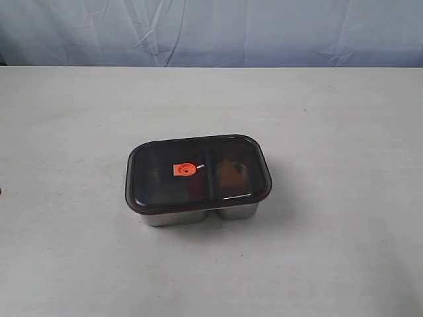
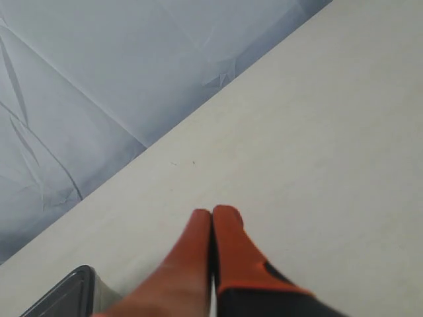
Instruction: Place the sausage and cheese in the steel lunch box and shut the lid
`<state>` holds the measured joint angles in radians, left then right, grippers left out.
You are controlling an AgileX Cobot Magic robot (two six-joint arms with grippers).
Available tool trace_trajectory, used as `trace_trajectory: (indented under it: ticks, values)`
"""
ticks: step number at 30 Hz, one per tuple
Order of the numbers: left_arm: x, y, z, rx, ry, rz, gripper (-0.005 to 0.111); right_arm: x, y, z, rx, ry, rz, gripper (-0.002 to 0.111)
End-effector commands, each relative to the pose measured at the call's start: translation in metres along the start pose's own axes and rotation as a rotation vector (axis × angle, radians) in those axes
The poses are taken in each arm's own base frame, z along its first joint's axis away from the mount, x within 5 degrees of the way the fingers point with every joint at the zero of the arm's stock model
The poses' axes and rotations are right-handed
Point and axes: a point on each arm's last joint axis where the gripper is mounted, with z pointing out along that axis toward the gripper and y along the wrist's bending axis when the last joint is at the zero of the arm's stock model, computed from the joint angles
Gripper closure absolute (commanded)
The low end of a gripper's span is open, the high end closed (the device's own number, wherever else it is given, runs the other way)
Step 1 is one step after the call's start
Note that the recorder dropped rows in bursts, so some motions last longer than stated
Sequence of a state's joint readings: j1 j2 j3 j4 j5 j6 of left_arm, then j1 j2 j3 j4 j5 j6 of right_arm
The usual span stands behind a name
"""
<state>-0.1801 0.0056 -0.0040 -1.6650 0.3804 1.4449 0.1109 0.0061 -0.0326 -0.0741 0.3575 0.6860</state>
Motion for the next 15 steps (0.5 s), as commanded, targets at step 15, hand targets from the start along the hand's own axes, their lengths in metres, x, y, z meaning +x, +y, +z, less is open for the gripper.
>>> trace_trajectory:
  ticks: [15]
  values:
    - [0.0024,-0.0005,-0.0004,0.006,0.014,0.033,0.107,0.0008,-0.0009,0.0,0.003,-0.005,-0.006,0.109]
